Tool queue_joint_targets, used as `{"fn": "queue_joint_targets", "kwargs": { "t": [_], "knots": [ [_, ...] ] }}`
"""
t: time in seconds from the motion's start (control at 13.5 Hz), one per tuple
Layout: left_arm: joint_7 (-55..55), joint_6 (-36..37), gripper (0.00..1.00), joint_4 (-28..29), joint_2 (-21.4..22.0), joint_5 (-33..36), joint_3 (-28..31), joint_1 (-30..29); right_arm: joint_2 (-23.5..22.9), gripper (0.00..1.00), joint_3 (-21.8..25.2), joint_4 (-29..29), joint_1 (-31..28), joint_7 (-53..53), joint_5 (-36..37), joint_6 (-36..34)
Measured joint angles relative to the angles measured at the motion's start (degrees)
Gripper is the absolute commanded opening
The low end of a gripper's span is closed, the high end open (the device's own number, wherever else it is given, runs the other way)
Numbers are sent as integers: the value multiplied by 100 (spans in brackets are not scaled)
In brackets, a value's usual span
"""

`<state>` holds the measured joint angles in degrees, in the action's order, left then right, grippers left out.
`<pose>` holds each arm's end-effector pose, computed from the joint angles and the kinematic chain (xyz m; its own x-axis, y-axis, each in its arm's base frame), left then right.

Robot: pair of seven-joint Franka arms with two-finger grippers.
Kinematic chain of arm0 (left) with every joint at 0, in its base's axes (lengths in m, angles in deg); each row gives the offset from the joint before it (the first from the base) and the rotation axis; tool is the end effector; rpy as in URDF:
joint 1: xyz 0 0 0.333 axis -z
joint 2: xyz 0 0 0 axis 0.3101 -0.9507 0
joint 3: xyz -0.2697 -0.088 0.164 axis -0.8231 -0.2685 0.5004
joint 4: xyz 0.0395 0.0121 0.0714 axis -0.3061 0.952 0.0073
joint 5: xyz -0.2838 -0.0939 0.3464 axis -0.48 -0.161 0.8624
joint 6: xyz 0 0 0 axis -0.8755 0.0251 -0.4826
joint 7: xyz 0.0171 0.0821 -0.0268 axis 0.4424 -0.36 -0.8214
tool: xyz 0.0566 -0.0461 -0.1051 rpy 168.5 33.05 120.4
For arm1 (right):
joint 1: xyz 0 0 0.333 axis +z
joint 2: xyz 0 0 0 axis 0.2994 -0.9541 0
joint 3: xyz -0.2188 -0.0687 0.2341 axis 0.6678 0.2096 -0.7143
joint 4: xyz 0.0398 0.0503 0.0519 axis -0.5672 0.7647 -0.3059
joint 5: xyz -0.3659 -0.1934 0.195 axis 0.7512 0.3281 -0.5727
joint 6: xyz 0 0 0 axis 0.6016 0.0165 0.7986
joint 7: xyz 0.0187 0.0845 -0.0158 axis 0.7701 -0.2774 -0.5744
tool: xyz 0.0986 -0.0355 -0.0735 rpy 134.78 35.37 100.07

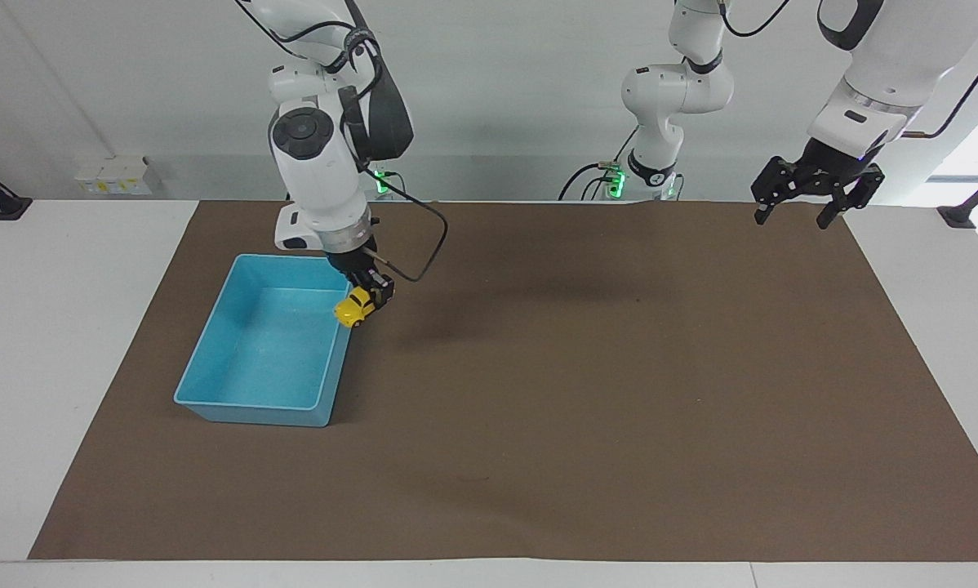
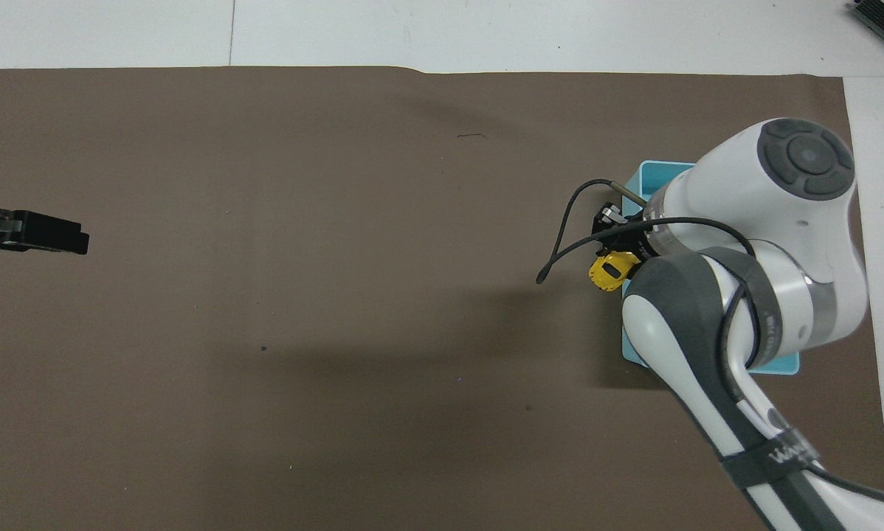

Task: Wind up and store yellow beetle car
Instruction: 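Lift the car with the right gripper and lower it into the bin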

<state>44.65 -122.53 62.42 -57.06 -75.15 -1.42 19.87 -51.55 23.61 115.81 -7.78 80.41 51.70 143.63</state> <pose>0.6076 -0.0440 0.6312 0.9898 -0.1312 0.0558 -0.1329 -0.9907 0.0278 0.6380 0.1399 0.4290 0.7933 -0.6037 -0.0789 -0.6057 -0.7957 -0.0010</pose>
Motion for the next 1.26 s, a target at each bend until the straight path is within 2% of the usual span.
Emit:
{"fn": "queue_joint_targets", "kwargs": {
  "t": [0.37,0.59,0.82,1.26],
  "knots": [
    [0,0,100,-1,0,0,0,0,3,0,27,62,-831,-2302,-58,-138],
    [0,0,100,-1,0,0,0,0,29,0,50,177,-1135,-3514,-18,-136],
    [0,-7,100,-6,0,0,-3,0,186,0,53,528,-1214,-4109,90,162],
    [0,2,100,-6,0,70,-52,0,258,0,54,1653,-1344,-4573,130,1445]
  ]
}}
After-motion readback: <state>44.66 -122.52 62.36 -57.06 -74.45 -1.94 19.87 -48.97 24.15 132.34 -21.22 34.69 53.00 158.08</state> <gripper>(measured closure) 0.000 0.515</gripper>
